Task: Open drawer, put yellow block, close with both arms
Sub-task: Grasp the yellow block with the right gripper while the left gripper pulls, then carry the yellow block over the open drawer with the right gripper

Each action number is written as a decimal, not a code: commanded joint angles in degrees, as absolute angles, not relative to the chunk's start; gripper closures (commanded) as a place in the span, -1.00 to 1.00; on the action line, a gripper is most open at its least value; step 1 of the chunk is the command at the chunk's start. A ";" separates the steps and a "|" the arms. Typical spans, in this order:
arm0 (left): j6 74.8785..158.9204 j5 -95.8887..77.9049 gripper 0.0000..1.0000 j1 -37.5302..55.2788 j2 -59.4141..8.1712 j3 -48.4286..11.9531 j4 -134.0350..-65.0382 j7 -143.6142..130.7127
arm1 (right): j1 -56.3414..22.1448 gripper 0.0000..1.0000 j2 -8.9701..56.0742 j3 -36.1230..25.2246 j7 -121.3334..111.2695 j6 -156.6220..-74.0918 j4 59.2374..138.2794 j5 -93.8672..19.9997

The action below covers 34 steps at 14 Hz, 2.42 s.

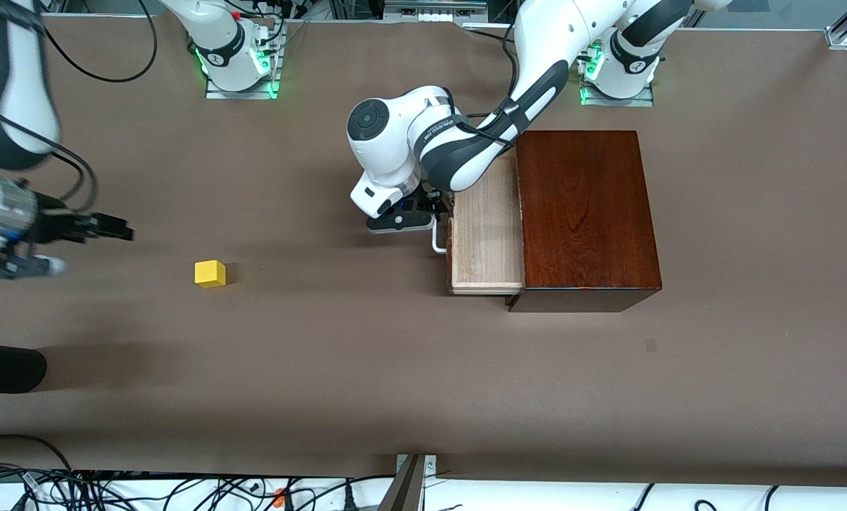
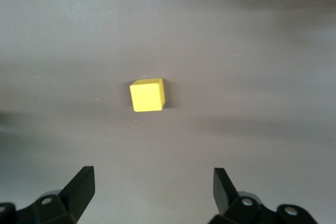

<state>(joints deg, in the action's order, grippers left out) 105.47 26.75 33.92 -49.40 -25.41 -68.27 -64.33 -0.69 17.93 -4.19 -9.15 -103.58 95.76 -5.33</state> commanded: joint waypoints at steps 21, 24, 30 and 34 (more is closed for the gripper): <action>95.20 13.97 -1.00 -9.64 -23.91 -49.12 -79.10 -46.25 | -7.91 -1.00 31.72 -4.57 -0.18 -132.27 108.98 -2.73; 94.04 12.84 -1.00 -15.90 -22.50 -49.14 -79.10 -38.96 | -8.26 -0.78 32.52 -4.66 -0.26 -135.25 110.21 -0.53; 92.72 5.03 -1.00 -13.29 -14.17 -32.39 -82.96 -20.43 | -9.05 0.68 29.90 -4.48 -0.97 -135.36 110.48 0.26; 93.07 -1.05 -1.00 -3.19 -4.94 -12.70 -90.60 -7.41 | -10.19 0.68 26.37 -4.31 1.48 -119.14 102.86 -0.61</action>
<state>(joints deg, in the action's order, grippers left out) 92.17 1.59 -8.11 -12.47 -21.28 -83.31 -13.31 -9.26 29.16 -4.24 -0.26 -127.47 106.52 -0.57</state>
